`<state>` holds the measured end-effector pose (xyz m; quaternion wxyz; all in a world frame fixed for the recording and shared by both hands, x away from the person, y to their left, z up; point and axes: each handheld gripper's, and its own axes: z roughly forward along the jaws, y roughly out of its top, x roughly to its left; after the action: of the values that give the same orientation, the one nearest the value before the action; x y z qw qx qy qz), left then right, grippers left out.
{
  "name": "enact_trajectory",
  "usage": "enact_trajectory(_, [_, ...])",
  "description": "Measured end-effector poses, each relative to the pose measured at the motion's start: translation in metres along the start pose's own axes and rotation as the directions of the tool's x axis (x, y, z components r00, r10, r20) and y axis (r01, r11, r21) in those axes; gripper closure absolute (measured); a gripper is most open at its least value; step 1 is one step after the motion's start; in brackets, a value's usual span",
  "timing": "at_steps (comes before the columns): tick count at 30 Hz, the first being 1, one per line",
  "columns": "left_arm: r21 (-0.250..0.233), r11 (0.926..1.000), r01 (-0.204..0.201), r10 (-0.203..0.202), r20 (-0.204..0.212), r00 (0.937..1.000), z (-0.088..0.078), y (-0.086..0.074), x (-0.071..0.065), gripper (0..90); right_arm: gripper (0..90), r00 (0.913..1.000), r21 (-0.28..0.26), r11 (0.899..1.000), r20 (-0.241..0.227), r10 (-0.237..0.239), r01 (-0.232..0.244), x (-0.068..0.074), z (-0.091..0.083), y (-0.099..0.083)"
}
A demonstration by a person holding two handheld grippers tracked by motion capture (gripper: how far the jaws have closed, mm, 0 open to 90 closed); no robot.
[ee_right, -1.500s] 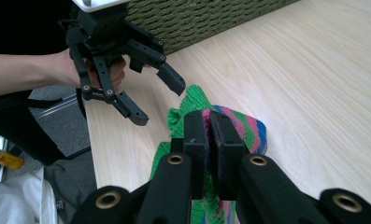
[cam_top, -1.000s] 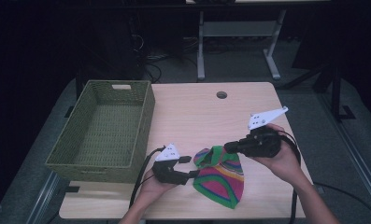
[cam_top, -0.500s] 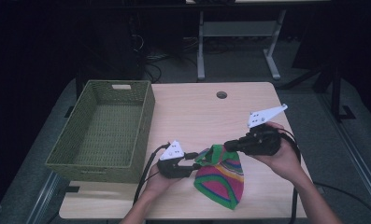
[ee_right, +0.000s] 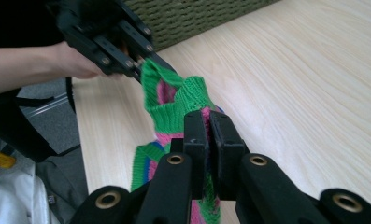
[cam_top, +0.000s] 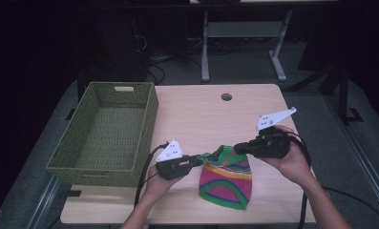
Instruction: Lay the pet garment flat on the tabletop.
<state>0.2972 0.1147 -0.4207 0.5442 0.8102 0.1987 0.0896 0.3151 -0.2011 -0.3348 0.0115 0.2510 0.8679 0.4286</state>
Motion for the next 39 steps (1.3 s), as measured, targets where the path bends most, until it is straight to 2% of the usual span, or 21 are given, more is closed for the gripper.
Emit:
enact_trajectory(8, [-0.041,0.9991,0.012,-0.012,-0.009,0.9999,-0.008,0.010,0.002,81.2,85.5,0.9992,0.021,0.999,0.028,0.027,-0.028,-0.010,0.004,-0.008])
enact_trajectory(13, [-0.042,0.9990,0.012,-0.014,-0.034,0.9993,-0.008,0.019,0.003,81.4,85.5,0.9988,0.030,0.999,0.038,0.031,-0.032,-0.012,0.005,-0.009])
enact_trajectory(15, [-0.041,0.9990,0.018,-0.020,-0.041,0.9989,-0.006,0.022,0.003,81.4,85.5,0.9978,0.031,0.999,0.062,0.023,-0.025,-0.013,0.006,-0.010])
enact_trajectory(18, [-0.034,0.9991,0.025,-0.027,-0.046,0.9986,-0.002,0.024,0.005,81.4,85.5,0.9970,0.027,0.999,0.073,0.027,-0.029,-0.015,0.006,-0.010])
enact_trajectory(20, [-0.027,0.9990,0.035,-0.036,-0.050,0.9981,0.000,0.024,0.007,81.4,85.5,0.9966,0.033,0.998,0.071,0.042,-0.044,-0.017,0.006,-0.010])
enact_trajectory(26, [-0.010,0.9972,0.074,-0.074,-0.057,0.9956,0.004,0.021,0.014,81.3,85.5,0.9957,0.030,0.999,0.084,0.038,-0.041,-0.024,0.009,-0.009])
enact_trajectory(31, [-0.004,0.9949,0.101,-0.101,-0.053,0.9935,0.007,0.018,0.023,81.3,85.5,0.9943,0.031,0.997,0.082,0.067,-0.070,-0.031,0.013,-0.007])
enact_trajectory(39, [0.006,0.9883,0.152,-0.151,-0.096,0.9839,0.013,0.015,0.031,80.9,85.2,0.9928,0.032,0.996,0.088,0.081,-0.084,-0.043,0.021,-0.005])
